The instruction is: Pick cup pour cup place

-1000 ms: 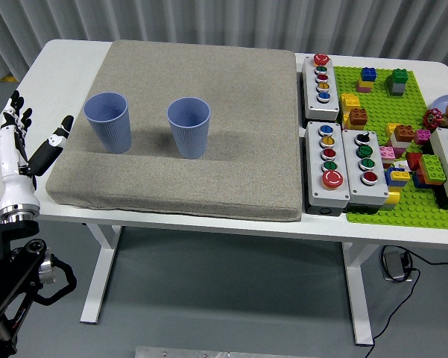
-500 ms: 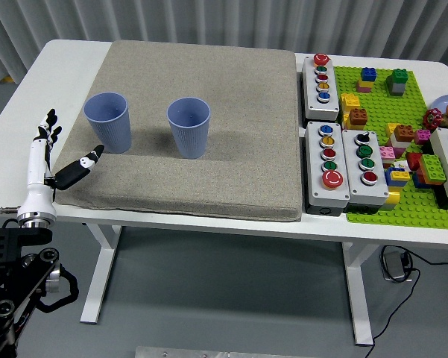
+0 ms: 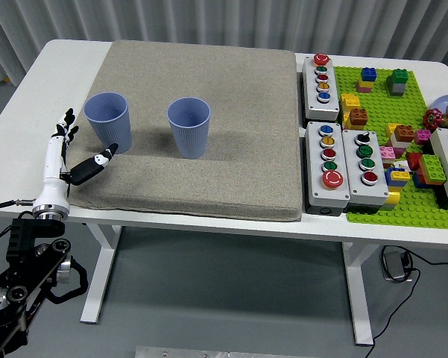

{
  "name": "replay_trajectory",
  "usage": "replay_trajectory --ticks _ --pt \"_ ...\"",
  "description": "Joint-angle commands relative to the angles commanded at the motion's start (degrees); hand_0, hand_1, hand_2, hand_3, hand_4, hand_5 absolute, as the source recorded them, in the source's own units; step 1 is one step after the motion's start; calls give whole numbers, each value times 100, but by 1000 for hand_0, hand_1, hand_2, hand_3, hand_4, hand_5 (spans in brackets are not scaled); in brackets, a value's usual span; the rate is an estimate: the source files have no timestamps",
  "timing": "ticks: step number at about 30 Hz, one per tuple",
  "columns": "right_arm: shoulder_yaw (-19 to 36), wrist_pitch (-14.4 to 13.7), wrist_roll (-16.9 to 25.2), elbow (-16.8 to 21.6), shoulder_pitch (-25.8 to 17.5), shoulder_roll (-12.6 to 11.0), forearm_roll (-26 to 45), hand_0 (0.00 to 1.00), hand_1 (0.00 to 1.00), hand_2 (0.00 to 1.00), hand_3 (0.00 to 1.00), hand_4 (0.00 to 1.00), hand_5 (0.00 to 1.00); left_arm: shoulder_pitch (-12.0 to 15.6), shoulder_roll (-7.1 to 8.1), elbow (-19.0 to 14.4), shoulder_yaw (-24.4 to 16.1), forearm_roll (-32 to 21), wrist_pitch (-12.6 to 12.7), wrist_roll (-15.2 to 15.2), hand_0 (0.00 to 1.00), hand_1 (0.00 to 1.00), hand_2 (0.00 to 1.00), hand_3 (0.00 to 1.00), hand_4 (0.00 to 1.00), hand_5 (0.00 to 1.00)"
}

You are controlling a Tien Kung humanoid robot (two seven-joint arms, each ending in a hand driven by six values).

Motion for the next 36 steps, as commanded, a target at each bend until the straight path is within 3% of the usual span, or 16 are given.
replay_trajectory --ticks 19,36 --pt "-47 -19 -13 6 -27 6 26 673 599 561 572 2 59 -623 -61 787 219 -128 -136 -41 935 944 998 998 907 222" --pt "-60 -29 4 -1 55 -7 69 674 598 561 573 2 57 -1036 -71 1188 391 -278 -157 -69 933 942 998 998 908 234"
